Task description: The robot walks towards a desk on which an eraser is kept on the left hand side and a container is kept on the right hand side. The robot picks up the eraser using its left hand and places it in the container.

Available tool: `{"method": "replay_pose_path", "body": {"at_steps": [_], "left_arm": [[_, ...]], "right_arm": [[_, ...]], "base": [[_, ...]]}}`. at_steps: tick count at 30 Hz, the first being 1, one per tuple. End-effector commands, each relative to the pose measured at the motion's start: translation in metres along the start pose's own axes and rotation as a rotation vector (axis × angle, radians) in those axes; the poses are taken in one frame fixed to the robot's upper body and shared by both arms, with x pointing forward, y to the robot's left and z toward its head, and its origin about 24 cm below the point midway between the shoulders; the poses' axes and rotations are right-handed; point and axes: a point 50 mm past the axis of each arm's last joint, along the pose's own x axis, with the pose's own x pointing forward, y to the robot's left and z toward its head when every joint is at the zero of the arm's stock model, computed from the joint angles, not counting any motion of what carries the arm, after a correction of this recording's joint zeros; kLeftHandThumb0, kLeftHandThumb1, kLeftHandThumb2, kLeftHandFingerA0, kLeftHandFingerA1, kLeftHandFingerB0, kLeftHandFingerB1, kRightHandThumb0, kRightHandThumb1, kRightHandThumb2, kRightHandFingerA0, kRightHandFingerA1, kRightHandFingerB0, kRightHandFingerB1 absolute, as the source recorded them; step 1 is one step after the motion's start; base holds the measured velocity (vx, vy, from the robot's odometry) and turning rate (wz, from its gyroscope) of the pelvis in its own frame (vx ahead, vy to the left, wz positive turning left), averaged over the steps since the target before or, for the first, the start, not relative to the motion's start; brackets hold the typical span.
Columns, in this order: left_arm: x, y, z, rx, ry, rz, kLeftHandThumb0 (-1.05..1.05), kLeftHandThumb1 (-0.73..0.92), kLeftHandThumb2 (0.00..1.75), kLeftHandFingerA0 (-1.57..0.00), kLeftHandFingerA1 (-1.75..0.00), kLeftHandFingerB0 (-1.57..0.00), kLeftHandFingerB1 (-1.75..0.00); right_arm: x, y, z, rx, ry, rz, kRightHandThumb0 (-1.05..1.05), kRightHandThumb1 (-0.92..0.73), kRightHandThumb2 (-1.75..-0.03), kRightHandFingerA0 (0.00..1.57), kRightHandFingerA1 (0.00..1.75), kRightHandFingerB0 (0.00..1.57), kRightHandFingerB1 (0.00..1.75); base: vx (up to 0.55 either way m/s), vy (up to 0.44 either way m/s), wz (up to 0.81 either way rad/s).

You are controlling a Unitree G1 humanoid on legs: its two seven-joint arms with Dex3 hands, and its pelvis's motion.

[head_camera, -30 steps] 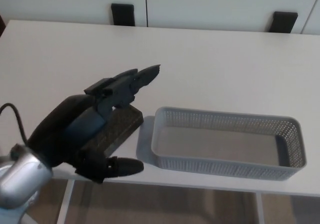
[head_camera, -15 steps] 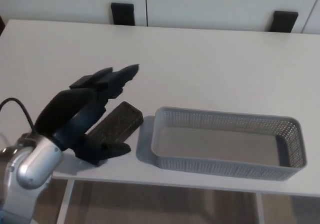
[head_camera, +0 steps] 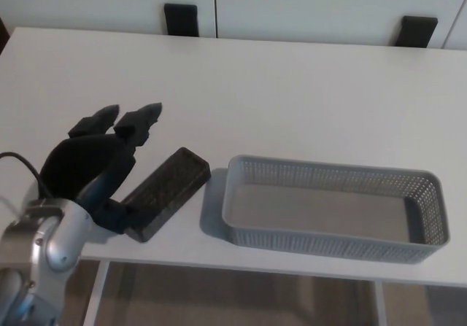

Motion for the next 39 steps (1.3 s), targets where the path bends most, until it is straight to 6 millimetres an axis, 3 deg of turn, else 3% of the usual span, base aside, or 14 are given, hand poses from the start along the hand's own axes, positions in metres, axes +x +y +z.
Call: {"method": "replay_pose_path", "body": {"at_steps": [1, 16, 27, 39], "left_arm": [[0.002, 0.002, -0.011, 0.261, 0.205, 0.228, -0.54, 0.36, 0.72, 0.0, -0.14, -0.06, -0.18], [0.0, -0.007, 0.01, 0.265, 0.175, 0.213, -0.56, 0.37, 0.73, 0.0, -0.18, -0.04, -0.16], [-0.001, 0.007, 0.018, 0.229, 0.155, 0.261, -0.56, 0.37, 0.72, 0.0, -0.15, -0.06, -0.17], [-0.002, 0.024, 0.042, 0.089, 0.11, 0.244, -0.58, 0.38, 0.71, 0.0, -0.09, -0.05, -0.13]], "right_arm": [[-0.005, -0.014, 0.007, -0.114, -0.006, 0.001, -0.3, -0.6, -0.57, 0.55, 0.5, 0.33, 0.39], [-0.006, -0.014, 0.007, -0.138, -0.008, 0.011, -0.31, -0.61, -0.58, 0.57, 0.51, 0.35, 0.4], [-0.006, -0.015, 0.008, -0.153, 0.003, 0.02, -0.29, -0.64, -0.59, 0.55, 0.49, 0.33, 0.39], [-0.005, -0.015, 0.005, -0.201, 0.017, 0.023, -0.29, -0.66, -0.59, 0.56, 0.48, 0.33, 0.38]], "base": [[0.0, 0.0, 0.0], [0.0, 0.0, 0.0], [0.0, 0.0, 0.0], [0.0, 0.0, 0.0]]}}
